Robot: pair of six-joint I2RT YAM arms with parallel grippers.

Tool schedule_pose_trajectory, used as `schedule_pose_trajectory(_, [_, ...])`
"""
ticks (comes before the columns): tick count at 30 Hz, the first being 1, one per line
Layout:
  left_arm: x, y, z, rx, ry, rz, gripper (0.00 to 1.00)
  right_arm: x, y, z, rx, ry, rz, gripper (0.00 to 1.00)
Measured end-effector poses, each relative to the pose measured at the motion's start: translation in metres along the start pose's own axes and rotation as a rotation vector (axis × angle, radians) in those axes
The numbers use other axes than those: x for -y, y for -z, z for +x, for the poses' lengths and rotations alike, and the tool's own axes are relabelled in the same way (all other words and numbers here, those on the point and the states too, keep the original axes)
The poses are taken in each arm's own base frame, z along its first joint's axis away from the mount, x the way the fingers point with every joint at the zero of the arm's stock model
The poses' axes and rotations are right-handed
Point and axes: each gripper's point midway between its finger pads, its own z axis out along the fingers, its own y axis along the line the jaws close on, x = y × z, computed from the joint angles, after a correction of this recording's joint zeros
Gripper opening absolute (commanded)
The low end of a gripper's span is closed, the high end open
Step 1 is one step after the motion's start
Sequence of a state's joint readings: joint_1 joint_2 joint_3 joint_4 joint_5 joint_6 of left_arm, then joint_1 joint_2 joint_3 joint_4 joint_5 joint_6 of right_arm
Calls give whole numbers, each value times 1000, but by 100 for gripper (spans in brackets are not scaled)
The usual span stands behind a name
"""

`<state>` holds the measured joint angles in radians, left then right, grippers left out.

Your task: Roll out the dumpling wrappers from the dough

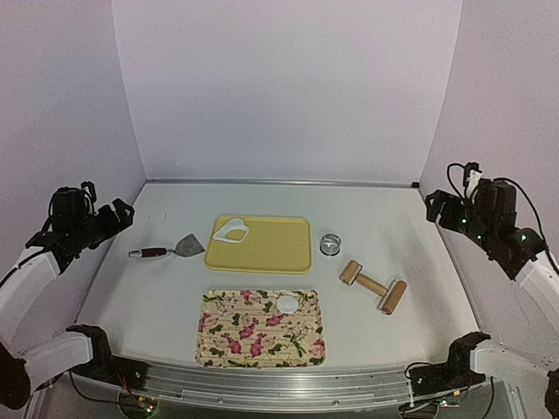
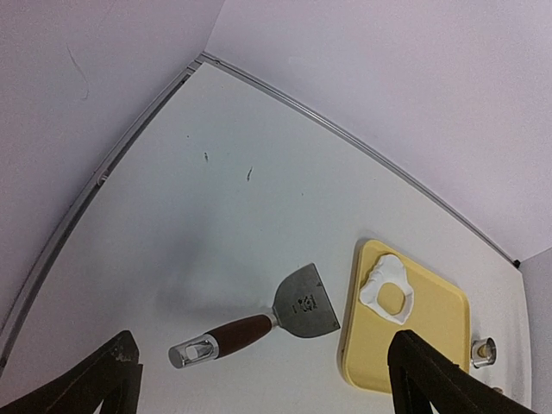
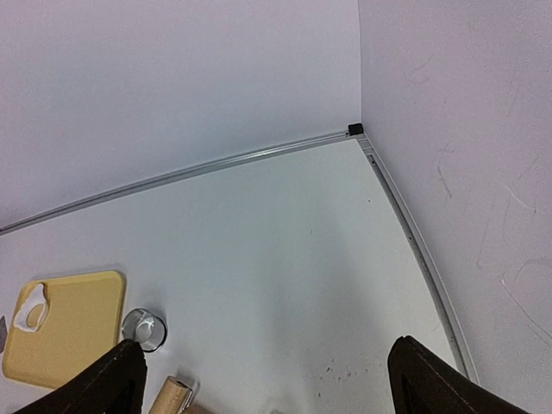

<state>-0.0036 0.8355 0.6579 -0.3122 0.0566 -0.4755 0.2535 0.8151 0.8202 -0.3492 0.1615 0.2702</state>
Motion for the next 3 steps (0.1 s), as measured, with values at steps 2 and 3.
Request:
schedule_pose_trajectory(2, [0, 0, -1, 4, 1, 0, 100, 1, -2, 4, -14, 5, 4, 98])
schedule_pose_trajectory(3, [0, 1, -1, 8, 1, -2, 100, 1, -2, 5, -17, 8, 4, 98])
